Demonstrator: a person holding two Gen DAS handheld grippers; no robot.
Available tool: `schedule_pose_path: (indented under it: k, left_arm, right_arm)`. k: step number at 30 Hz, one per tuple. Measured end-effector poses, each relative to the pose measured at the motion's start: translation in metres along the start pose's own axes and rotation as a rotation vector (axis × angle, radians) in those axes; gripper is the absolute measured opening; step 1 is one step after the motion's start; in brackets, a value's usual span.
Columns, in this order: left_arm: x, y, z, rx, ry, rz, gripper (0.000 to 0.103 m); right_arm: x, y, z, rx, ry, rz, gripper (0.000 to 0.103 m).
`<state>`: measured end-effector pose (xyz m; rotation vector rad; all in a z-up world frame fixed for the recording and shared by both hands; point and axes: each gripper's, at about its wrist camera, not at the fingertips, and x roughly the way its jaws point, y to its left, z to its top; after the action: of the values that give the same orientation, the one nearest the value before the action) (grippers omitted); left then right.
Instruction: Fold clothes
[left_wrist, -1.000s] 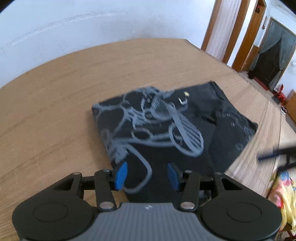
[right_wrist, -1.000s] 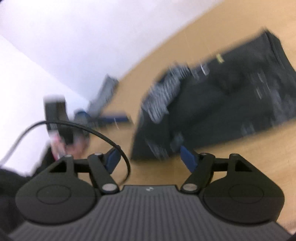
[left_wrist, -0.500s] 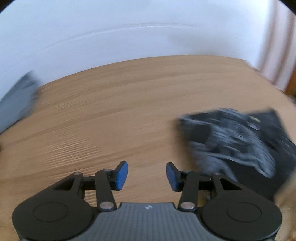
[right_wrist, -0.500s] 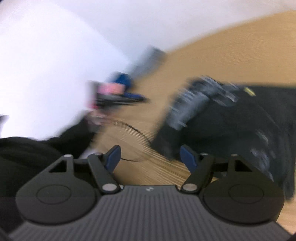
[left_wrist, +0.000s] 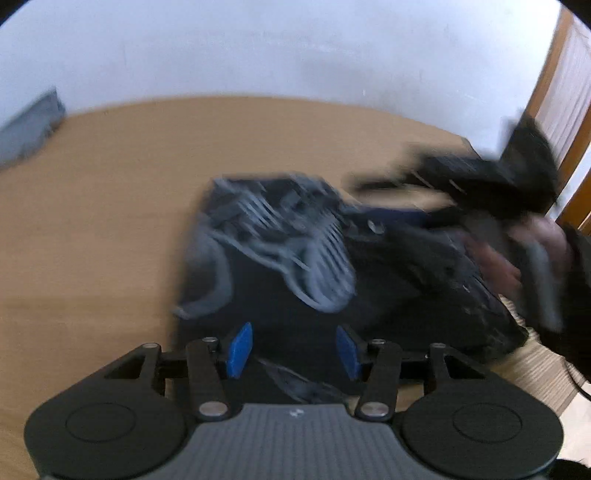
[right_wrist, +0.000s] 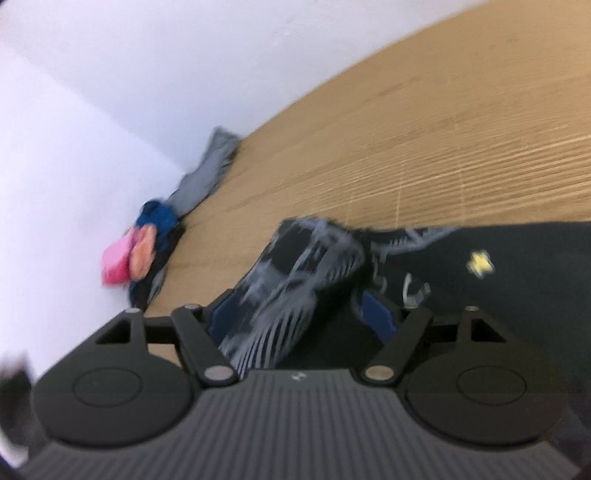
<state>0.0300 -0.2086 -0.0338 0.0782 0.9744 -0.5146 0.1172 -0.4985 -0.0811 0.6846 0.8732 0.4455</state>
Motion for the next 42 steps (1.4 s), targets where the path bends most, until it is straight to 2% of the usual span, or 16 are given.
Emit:
schedule_pose_path:
  k: [3,9,15,16,17,19,21,22,25,28,30,31,34,36,40,42]
  left_arm:
    - [0.015,-0.014,-0.014,-0.032,0.047,0.022,0.052]
    - [0.024,-0.026,-0.031,-0.018,0.040,0.103,0.050]
    - [0.023,-0.023,-0.027,-0.023,0.033,0.129,0.044]
    - [0.023,-0.023,-0.026,-0.020,0.034,0.137,0.040]
    - [0.024,-0.023,-0.025,-0.017,0.036,0.145,0.034]
    - [0.023,-0.023,-0.024,-0.009,0.039,0.149,0.023]
    - [0.020,-0.022,-0.023,0.000,0.040,0.134,0.014]
    - [0.018,-0.024,-0.022,0.016,0.040,0.128,0.011]
    - [0.020,-0.030,-0.019,0.053,0.048,0.121,0.010]
    - [0.027,-0.036,-0.017,0.072,0.065,0.114,0.011]
    - [0.033,-0.038,-0.016,0.078,0.084,0.106,0.013]
    - [0.034,-0.038,-0.017,0.080,0.093,0.093,0.018]
    - [0.024,-0.035,-0.016,0.054,0.090,0.046,0.021]
    - [0.010,-0.025,-0.013,-0.009,0.058,-0.002,0.021]
    - [-0.006,-0.003,-0.002,-0.104,-0.026,-0.018,0.026]
    - [0.003,0.005,0.004,-0.139,-0.018,-0.017,0.027]
  right_arm:
    - [0.022,-0.003,0.008,0.060,0.017,-0.051,0.076]
    - [0.035,-0.003,0.005,0.034,0.029,-0.091,0.075]
    - [0.037,0.001,0.002,0.006,0.003,-0.120,0.072]
    - [0.037,0.003,0.003,-0.011,0.002,-0.127,0.069]
    - [0.039,0.006,0.003,-0.040,-0.002,-0.135,0.054]
    - [0.046,0.012,0.005,-0.113,0.000,-0.179,0.034]
    - [0.044,0.020,0.006,-0.173,-0.023,-0.173,0.023]
    - [0.039,0.027,0.006,-0.216,-0.053,-0.162,0.021]
    - [0.029,0.054,0.008,-0.369,-0.121,-0.147,0.020]
    - [0.041,0.060,0.014,-0.437,-0.092,-0.196,0.020]
    - [0.059,0.051,0.012,-0.490,-0.029,-0.274,0.021]
    - [0.069,0.042,0.008,-0.510,0.016,-0.312,0.026]
    - [0.064,0.036,0.003,-0.546,-0.006,-0.326,0.035]
    - [0.048,0.039,0.009,-0.483,-0.031,-0.338,0.037]
    - [0.005,0.056,0.011,-0.452,-0.209,-0.317,0.041]
    - [-0.002,0.065,0.006,-0.461,-0.205,-0.248,0.042]
